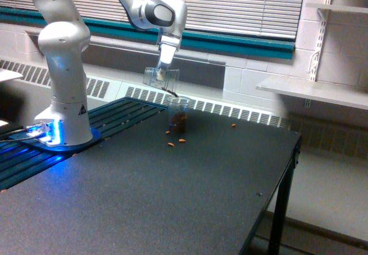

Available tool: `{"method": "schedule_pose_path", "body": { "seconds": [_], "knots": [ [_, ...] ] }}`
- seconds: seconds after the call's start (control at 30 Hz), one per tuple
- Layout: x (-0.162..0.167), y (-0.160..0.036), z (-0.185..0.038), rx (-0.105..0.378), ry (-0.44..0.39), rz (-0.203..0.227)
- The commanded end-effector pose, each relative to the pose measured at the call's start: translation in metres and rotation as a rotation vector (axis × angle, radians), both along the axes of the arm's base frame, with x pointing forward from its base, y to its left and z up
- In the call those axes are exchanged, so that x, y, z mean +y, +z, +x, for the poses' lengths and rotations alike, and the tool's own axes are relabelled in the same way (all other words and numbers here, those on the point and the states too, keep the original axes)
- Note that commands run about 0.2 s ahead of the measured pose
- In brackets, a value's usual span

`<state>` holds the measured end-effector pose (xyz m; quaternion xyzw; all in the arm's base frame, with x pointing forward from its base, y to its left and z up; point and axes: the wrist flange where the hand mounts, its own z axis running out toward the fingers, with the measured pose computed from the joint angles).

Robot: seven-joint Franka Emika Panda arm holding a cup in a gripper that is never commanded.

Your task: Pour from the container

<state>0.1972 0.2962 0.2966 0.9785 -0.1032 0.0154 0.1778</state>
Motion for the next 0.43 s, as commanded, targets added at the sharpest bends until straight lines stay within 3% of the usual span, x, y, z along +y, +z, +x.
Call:
{"method": "schedule_pose_path", "body": {
  "seconds": [0.03, 0.43],
  "knots": [
    [-0.0025, 0.0039, -0.0016, 0.042, 0.069, 0.005],
    [-0.007, 0.0013, -0.0037, 0.026, 0.099, -0.005]
  ]
}}
